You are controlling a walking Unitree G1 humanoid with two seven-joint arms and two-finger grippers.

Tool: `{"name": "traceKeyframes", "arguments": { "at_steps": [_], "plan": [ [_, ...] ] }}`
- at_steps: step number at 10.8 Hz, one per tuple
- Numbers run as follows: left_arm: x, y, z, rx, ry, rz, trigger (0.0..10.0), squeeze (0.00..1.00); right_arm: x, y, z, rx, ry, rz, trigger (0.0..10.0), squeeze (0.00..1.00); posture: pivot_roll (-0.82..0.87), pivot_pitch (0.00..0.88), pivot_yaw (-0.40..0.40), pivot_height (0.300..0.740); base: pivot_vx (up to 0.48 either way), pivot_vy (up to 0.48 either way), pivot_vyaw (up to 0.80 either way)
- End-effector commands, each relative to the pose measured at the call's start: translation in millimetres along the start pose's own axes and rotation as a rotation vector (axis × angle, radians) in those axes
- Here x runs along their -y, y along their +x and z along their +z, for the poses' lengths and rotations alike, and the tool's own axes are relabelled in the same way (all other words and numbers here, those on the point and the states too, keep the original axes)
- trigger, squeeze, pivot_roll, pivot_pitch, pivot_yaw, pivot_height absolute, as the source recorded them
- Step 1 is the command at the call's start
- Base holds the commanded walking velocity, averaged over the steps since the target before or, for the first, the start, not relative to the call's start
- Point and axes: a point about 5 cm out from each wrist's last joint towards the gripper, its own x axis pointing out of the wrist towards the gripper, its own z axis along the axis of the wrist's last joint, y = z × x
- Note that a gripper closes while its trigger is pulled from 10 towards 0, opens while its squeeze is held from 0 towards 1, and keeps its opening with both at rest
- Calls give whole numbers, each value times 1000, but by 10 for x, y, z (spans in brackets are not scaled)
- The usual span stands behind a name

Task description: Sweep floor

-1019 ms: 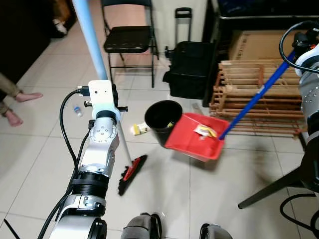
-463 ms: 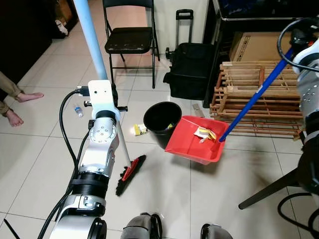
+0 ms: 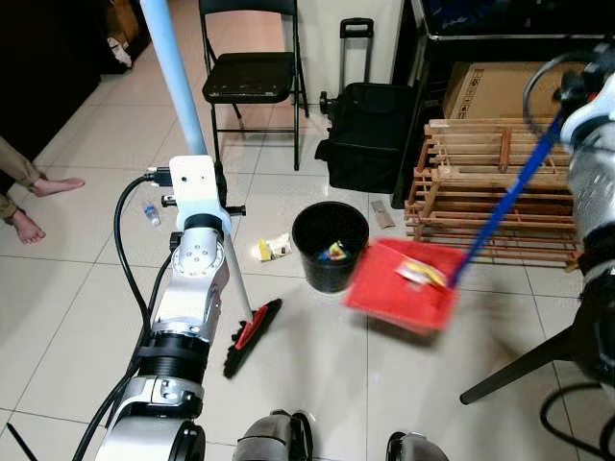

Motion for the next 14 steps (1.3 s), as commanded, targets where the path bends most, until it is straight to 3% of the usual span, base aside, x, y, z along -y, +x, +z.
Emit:
{"name": "traceKeyframes", "arguments": {
  "at_steps": [1,4,7,9,14],
  "plan": [
    [-69,11,80,49,30,26,10000,0,-38,11,214,112,-2,3,10000,0,3,71,106,740,0,0,0],
    [-64,4,72,47,29,28,10000,0,87,21,303,160,-17,-101,10000,0,4,73,104,740,0,0,0],
    [-70,4,70,47,30,29,10000,0,182,55,482,189,40,-178,10000,0,1,72,103,740,0,0,0],
    [-62,14,76,48,28,28,10000,0,123,38,552,250,87,-170,10000,0,3,66,103,740,0,0,0],
    [-52,32,103,58,26,24,10000,0,96,-37,445,279,217,-181,10000,0,-1,64,109,740,0,0,0]
  ]
}}
